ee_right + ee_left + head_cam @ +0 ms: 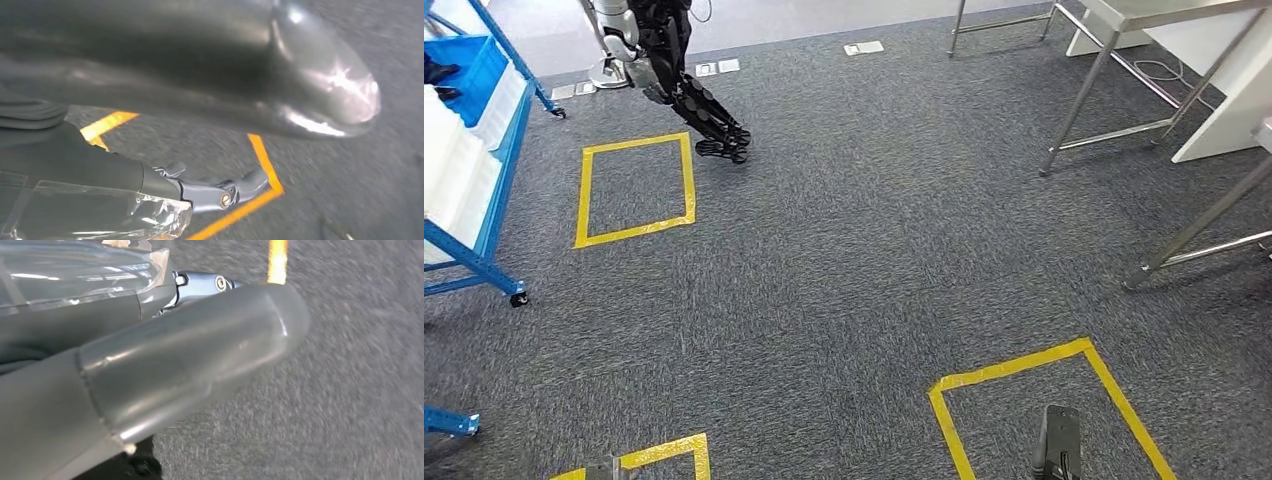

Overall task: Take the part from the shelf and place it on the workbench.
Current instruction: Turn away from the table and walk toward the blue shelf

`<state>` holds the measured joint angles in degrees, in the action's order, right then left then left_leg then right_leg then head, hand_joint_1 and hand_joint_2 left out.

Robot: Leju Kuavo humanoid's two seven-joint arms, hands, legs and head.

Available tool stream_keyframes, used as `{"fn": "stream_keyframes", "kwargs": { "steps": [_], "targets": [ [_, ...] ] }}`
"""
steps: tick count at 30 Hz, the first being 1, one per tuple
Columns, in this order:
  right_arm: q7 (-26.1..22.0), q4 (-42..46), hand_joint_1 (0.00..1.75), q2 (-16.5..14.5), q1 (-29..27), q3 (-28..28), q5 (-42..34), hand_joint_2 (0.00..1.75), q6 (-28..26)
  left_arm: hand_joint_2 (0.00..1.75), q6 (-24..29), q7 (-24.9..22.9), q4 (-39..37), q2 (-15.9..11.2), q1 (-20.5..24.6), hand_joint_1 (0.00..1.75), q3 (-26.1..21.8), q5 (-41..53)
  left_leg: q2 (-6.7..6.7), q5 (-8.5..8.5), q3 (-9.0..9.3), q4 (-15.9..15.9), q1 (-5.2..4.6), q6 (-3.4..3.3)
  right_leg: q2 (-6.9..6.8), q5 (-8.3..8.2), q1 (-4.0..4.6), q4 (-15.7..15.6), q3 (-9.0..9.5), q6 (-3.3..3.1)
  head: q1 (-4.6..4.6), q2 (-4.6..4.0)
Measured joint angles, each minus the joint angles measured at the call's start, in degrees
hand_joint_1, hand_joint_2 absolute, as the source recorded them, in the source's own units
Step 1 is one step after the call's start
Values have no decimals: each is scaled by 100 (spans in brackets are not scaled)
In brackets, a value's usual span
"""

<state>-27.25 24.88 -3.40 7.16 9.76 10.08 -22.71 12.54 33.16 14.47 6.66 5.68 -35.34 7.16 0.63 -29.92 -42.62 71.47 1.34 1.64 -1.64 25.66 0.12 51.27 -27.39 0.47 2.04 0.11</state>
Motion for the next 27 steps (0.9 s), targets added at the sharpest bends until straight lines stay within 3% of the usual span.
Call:
{"fn": "stream_keyframes", "kwargs": {
  "steps": [1, 4, 6, 9, 11, 13, 14, 15, 16, 17, 20, 22, 24, 26, 27],
  "targets": [
    [95, -107, 0, 4, 33, 14, 10, 0, -5, 0, 30, -67, -13, -13, -13, 0, -1, 1, -28, 112, 89, -115, 0, 1, -63, 9, 0, 2, 8, -9, 4, 0],
    [818, -422, 0, 5, 85, 33, 122, 0, -113, 0, 282, -634, -72, -53, -40, 0, 1, 54, -272, 665, 728, -1242, -28, -46, -205, 82, 25, 31, 58, -18, 12, 0],
    [1440, -660, 0, 11, -3, 39, 241, 0, -252, 0, 575, -1269, -148, -62, -92, 0, 19, 162, -381, 747, 895, -1579, -70, -99, -277, 127, 74, 94, 32, 25, 15, 0],
    [2467, -955, 0, 10, -233, 27, 503, 0, -423, 0, 1059, -2532, -255, -46, -227, 0, 63, 340, -203, 705, 890, -1639, -66, -158, -329, 200, 86, 186, -29, 63, 12, 0],
    [3245, -1106, 0, 1, -327, -14, 672, 0, -492, 0, 1343, -3327, -295, -4, -295, 0, 110, 482, -74, 692, 898, -1723, -30, -221, -132, 417, 38, 602, -272, 68, 5, 0],
    [3903, -1228, 0, -4, -405, -45, 742, 0, -538, 0, 1508, -3779, -317, 45, -320, 0, 209, 670, 10, 704, 869, -1754, -23, -277, 90, 721, -7, 1508, -760, 70, -16, 0],
    [4142, -1277, 0, -10, -444, -53, 760, 0, -565, 0, 1536, -3876, -328, 70, -324, 0, 271, 761, 51, 713, 853, -1755, -23, -291, 128, 818, -18, 1915, -983, 88, -27, 0],
    [4318, -1317, 0, -21, -475, -61, 781, 0, -592, 0, 1550, -3937, -338, 90, -330, 0, 331, 841, 94, 721, 845, -1755, -21, -298, 143, 835, -29, 2130, -1117, 123, -37, 0],
    [4435, -1347, 0, -34, -491, -74, 804, 0, -615, 0, 1554, -3978, -347, 108, -334, 0, 383, 897, 130, 727, 843, -1755, -17, -298, 149, 760, -41, 2079, -1118, 169, -40, 0],
    [4499, -1367, 0, -48, -496, -89, 820, 0, -632, 0, 1556, -4007, -355, 122, -337, 0, 429, 931, 164, 734, 851, -1757, -10, -292, 159, 605, -56, 1770, -995, 221, -40, 0],
    [4569, -1403, 0, -78, -487, -122, 841, 0, -658, 0, 1553, -4045, -365, 134, -332, 0, 523, 974, 251, 773, 872, -1772, 15, -233, 344, 105, -79, 435, -330, 306, -50, 0],
    [4585, -1422, 0, -86, -490, -135, 845, 0, -664, 0, 1549, -4053, -371, 139, -334, 0, 558, 982, 296, 823, 859, -1796, 28, -158, 427, 23, -61, 160, -167, 294, -59, 0],
    [4591, -1433, 0, -90, -495, -142, 846, 0, -664, 0, 1548, -4059, -381, 145, -351, 0, 584, 982, 314, 837, 857, -1828, 35, -83, 373, -19, -71, 124, -154, 248, -55, 0],
    [4594, -1441, 0, -97, -494, -144, 853, 0, -668, 0, 1548, -4062, -387, 146, -357, 0, 612, 983, 181, 630, 750, -1565, 7, -47, 283, -68, -102, 51, -117, 153, -28, 0],
    [4602, -1445, 0, -101, -492, -145, 861, 0, -674, 0, 1548, -4063, -387, 145, -352, 0, 625, 993, 93, 433, 613, -1244, -9, -43, 228, -84, -113, 16, -100, 105, -10, 0]
  ]
}}
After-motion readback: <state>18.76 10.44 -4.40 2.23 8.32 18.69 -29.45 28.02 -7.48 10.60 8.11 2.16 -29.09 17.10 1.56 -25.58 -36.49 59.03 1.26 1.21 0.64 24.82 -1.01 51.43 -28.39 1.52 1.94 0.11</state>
